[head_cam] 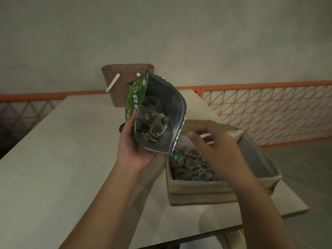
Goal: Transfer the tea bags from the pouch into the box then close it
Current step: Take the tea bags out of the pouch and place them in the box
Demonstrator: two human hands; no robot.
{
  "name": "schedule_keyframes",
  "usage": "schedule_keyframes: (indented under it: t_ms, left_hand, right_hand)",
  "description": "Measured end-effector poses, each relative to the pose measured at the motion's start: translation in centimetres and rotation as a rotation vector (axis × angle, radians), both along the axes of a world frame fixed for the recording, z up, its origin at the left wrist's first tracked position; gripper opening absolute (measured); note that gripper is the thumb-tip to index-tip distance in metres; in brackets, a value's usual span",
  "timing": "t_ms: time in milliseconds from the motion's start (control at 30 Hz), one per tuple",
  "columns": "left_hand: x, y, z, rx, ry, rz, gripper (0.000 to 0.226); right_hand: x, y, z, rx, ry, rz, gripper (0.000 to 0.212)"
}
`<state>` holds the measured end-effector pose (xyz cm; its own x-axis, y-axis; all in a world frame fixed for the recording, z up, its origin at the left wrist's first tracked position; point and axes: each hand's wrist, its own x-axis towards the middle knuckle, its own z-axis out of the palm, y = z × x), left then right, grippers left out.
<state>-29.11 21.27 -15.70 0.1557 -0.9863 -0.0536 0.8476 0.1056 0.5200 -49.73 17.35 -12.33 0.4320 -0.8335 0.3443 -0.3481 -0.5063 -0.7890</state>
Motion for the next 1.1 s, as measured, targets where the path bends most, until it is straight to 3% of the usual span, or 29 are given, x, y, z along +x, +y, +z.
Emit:
schedule_keyframes:
  t_ms: [100, 233, 333, 400, 700, 900, 1100]
  left_hand:
    - [0.0, 0.1, 0.1, 0.017, 0.016, -0.018, 0.063]
    - [-0.4, 0.6, 0.3, 0.006, 0.018, -0.016, 0.053]
    - [-0.3, 1.1, 0.5, 0.042, -0.03, 0.022, 0.051]
    - [-0.1, 1.4, 0.8, 0.058, -0.047, 0.032, 0.052]
    - [0.3, 1.8, 3.2, -0.153, -0.137, 0.08, 0.054]
    - [1.3, 0.3, 1.4, -0.098, -0.117, 0.031, 0.053]
    - [0.8, -0.1, 1.1, -0.117, -0.12, 0.027, 0.052]
  right_hand:
    - [1.3, 0.6, 1.8, -0.01, -0.276, -0.016, 0.032]
    - [4.0, -0.5, 4.2, -0.254, -0.185, 0.039, 0.057]
    - [6.5, -1.4, 5.0, -0.38, -0.077, 0.061, 0.039]
    - [8.0, -1.5, 4.8, -0.432, -0.128, 0.052, 0.023]
    - [8.7, 1.3, 4.7, -0.742, -0.429, 0.087, 0.027]
    - [9.4, -0.2, 2.7, -0.493, -0.298, 0.112, 0.031]
    - [8.2, 0.4, 2.6, -0.602, -0.442, 0.123, 0.032]
